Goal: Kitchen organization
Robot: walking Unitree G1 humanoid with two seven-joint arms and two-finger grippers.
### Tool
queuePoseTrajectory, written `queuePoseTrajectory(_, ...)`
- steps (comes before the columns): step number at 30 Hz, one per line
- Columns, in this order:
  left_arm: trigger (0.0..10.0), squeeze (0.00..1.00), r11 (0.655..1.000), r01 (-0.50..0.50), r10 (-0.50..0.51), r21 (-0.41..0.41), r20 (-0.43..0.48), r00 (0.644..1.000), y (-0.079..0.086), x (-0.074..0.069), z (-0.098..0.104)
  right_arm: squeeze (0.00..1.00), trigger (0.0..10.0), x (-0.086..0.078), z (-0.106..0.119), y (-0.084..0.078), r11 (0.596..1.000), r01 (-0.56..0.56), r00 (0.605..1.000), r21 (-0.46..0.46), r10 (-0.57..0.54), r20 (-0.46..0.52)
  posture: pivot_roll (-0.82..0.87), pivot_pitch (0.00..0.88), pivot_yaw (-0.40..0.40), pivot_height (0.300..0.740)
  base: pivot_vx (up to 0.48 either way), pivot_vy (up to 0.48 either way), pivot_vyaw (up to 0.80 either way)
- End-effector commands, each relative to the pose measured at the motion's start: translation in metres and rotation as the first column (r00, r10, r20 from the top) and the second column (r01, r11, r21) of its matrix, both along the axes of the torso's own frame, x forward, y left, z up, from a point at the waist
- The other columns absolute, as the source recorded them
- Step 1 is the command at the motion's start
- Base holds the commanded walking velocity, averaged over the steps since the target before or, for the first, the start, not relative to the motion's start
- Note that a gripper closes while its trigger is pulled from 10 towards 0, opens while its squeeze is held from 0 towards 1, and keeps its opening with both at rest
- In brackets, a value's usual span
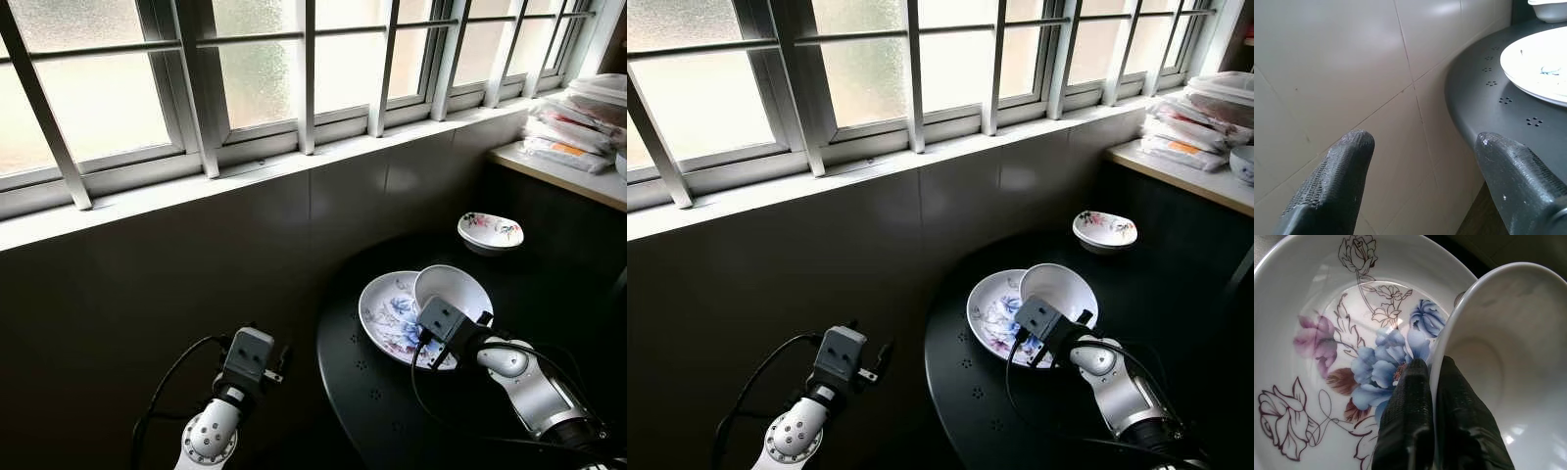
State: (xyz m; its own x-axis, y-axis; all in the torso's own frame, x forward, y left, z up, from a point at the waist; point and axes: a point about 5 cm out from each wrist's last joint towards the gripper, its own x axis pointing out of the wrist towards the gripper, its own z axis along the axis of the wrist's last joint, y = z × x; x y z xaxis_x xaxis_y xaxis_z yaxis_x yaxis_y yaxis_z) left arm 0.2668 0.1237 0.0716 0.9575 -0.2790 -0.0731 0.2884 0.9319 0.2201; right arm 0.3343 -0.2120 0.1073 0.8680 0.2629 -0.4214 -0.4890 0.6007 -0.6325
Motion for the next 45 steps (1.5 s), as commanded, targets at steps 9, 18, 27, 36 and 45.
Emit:
queuePoseTrajectory(9, 10.0, 0.0, 1.0, -0.01, 0.01, -0.024, 0.013, 1.0, 0.002, 0.001, 0.002, 0.0, 0.0, 0.007, 0.039, 0.024, 1.0, 0.017, 0.927, 0.017, -0.022, 0.374, -0.03, 0.0, 0.003, 0.74, 0.0, 0.0, 0.0)
queuePoseTrajectory(18, 10.0, 0.0, 0.998, -0.018, 0.021, -0.056, 0.051, 0.999, 0.004, -0.001, 0.006, 0.0, 0.0, -0.015, 0.033, 0.071, 0.975, -0.119, 0.9, 0.185, 0.027, 0.435, -0.03, 0.0, 0.002, 0.74, 0.0, 0.0, 0.0)
queuePoseTrajectory(27, 10.0, 0.0, 0.998, -0.024, 0.028, -0.061, 0.052, 0.998, 0.004, -0.001, 0.005, 0.0, 0.0, -0.02, 0.029, 0.079, 0.97, -0.121, 0.901, 0.209, 0.019, 0.434, -0.03, 0.0, -0.001, 0.74, 0.0, 0.057, 0.0)
queuePoseTrajectory(36, 10.0, 0.0, 0.998, -0.023, 0.026, -0.061, 0.05, 0.998, 0.004, -0.002, 0.004, 0.0, 0.0, -0.02, 0.032, 0.083, 0.967, -0.125, 0.893, 0.224, 0.011, 0.449, -0.02, 0.0, -0.001, 0.74, 0.0, 0.476, 0.0)
queuePoseTrajectory(45, 10.0, 0.0, 0.998, -0.022, 0.025, -0.063, 0.053, 0.998, 0.004, -0.002, 0.004, 0.0, 0.0, -0.023, 0.03, 0.088, 0.963, -0.139, 0.895, 0.233, 0.022, 0.446, -0.02, 0.0, -0.002, 0.74, 0.0, 0.475, 0.0)
